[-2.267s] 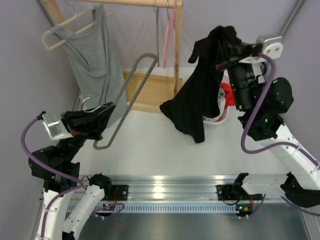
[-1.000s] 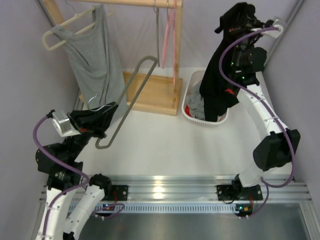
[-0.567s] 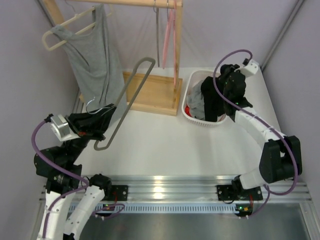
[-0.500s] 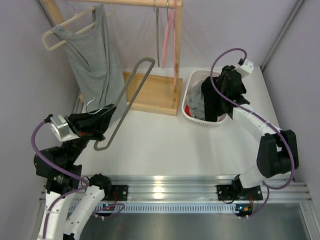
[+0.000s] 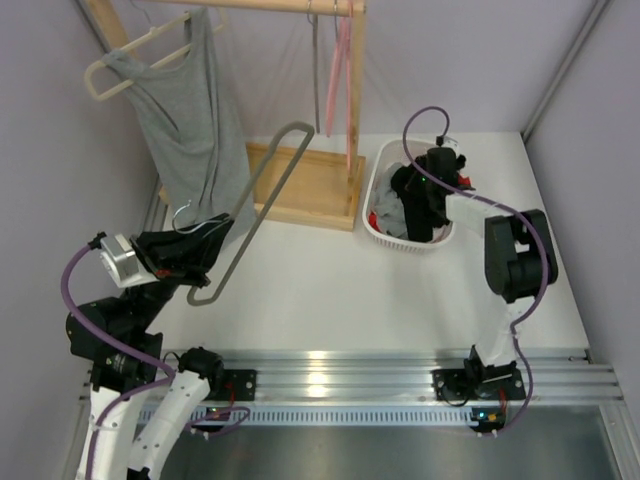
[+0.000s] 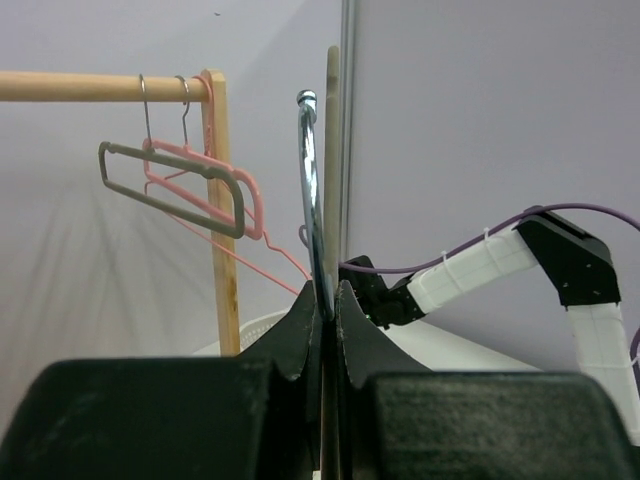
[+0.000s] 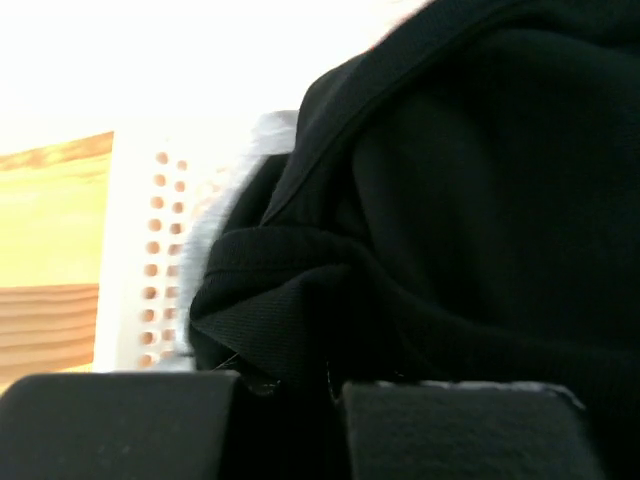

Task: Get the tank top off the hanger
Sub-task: Place the tank top in the bin.

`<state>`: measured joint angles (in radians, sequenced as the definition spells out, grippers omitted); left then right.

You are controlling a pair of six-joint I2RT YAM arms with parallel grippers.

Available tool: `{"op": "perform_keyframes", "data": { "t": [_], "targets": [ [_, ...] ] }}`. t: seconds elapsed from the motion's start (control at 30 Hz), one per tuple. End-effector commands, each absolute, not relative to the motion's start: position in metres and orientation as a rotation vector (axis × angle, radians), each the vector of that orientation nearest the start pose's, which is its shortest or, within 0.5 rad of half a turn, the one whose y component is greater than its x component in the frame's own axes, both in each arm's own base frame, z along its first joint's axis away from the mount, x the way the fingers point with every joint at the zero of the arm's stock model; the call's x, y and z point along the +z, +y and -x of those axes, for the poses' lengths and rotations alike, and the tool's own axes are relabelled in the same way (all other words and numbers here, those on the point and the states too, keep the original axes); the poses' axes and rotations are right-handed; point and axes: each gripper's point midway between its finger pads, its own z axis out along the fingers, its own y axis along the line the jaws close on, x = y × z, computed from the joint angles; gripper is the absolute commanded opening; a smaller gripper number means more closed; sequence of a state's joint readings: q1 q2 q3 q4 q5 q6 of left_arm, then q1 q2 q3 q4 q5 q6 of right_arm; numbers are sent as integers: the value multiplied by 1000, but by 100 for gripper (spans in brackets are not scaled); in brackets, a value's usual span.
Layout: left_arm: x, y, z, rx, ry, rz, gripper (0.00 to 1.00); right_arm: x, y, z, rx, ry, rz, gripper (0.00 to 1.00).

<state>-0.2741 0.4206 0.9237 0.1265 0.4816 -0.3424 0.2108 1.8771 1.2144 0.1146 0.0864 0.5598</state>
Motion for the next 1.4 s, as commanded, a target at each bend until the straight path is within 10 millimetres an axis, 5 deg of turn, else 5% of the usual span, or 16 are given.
{"op": "perform_keyframes", "data": {
  "t": [0.0, 0.13, 0.33, 0.6, 0.77, 1.1, 1.23, 1.37],
  "targets": [
    [498, -135, -128, -801, 935, -429, 0, 11, 180, -450, 621, 2517, -299, 0],
    [495, -136, -133, -807, 951, -418, 0, -12, 215, -428, 628, 2584, -211, 0],
    [498, -135, -131, -798, 941, -419, 0, 3, 205, -425, 539, 2542, -202, 9],
    [494, -134, -134, -807, 956, -400, 0, 116, 198, -424, 505, 2328, -62, 30],
    [492, -132, -140, -800, 968, -373, 0, 185, 200, -412, 521, 2213, 9, 55],
    [487, -120, -159, -741, 1020, -282, 0, 248, 198, -385, 597, 2114, 72, 56],
    [475, -112, -186, -676, 1152, -200, 0, 280, 172, -380, 488, 2017, 12, 57],
    [469, -98, -205, -598, 1220, -111, 0, 291, 142, -375, 353, 1960, -83, 57]
  ]
}}
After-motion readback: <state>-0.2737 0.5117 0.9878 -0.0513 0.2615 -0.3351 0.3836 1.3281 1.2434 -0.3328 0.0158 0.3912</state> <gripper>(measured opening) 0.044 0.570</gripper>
